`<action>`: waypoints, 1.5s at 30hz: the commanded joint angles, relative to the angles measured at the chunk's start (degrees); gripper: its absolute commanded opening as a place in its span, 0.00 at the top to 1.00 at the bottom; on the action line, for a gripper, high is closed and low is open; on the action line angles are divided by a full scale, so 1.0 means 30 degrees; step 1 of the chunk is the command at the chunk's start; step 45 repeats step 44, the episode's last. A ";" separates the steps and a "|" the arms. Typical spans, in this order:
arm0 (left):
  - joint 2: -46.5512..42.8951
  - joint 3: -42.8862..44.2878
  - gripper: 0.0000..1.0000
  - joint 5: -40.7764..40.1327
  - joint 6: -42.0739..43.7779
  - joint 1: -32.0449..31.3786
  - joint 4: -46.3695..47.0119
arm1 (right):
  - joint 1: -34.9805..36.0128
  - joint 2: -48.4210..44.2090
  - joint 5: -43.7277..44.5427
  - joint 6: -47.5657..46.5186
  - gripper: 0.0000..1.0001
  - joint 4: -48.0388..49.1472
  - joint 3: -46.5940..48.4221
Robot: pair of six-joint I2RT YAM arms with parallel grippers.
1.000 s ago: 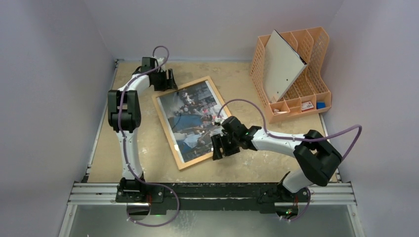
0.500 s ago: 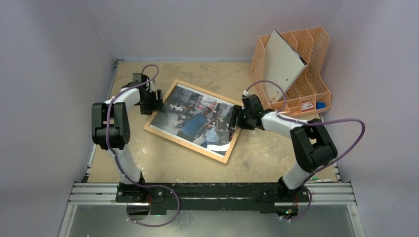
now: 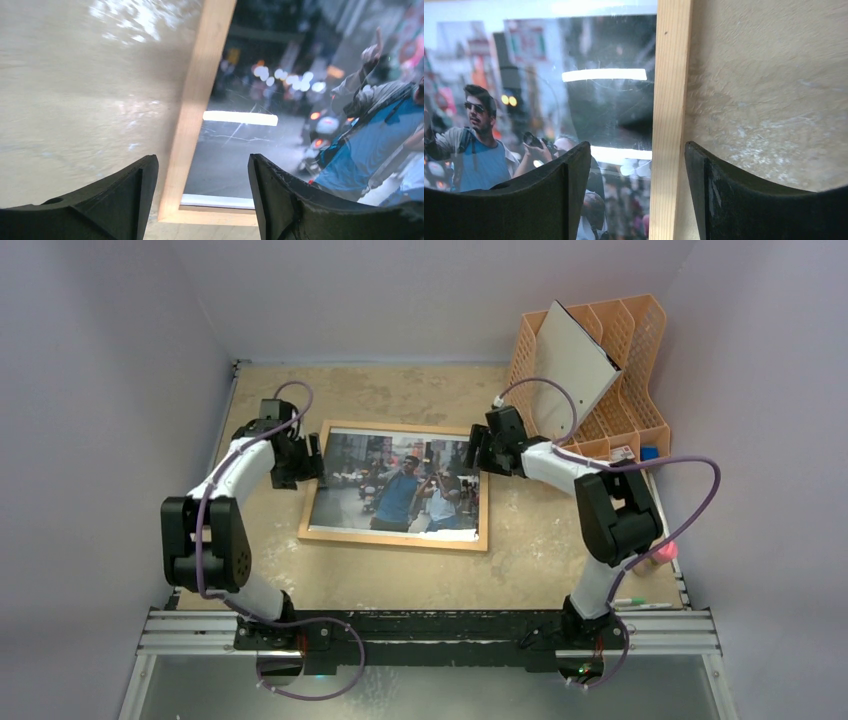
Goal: Put the photo into the frame
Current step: Adjust the photo frame at the center of the board, then reset both arms
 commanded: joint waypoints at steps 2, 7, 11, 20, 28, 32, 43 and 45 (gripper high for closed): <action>-0.2450 0.1532 0.31 -0.4217 -0.1260 -0.0084 -0.0242 | 0.0047 -0.2542 0.4354 0.0480 0.27 -0.2006 0.1564; -0.4354 0.2484 0.31 -0.4795 -0.1469 -0.0096 -0.0034 | 0.0019 -0.5797 0.6336 0.0411 0.24 -0.3029 0.1350; -0.6513 0.2634 0.31 -0.2821 -0.1109 -0.0092 0.0611 | 0.0030 -0.9816 0.7380 0.0540 0.23 -0.3525 0.0517; -1.1966 0.2945 0.29 -0.4010 -0.1030 -0.0098 0.0767 | 0.0027 -1.7650 0.9858 0.0981 0.12 -0.7041 -0.0708; -1.5923 0.3294 0.22 -0.7678 -0.1488 -0.0099 -0.0110 | 0.0031 -2.1904 1.2720 0.2717 0.01 -1.2014 0.0711; -1.6007 0.4435 0.20 -0.9272 -0.2464 -0.0098 -0.2096 | 0.0034 -2.3396 1.4510 0.1934 0.01 -1.2500 0.1433; -1.6251 0.5508 0.11 -1.0153 -0.2890 -0.0088 -0.3940 | 0.0015 -2.4177 1.5268 0.1818 0.01 -1.2936 0.2261; -1.6287 0.5538 0.11 -1.0126 -0.2886 -0.0087 -0.3912 | 0.0022 -2.4108 1.5325 0.1855 0.01 -1.2923 0.2234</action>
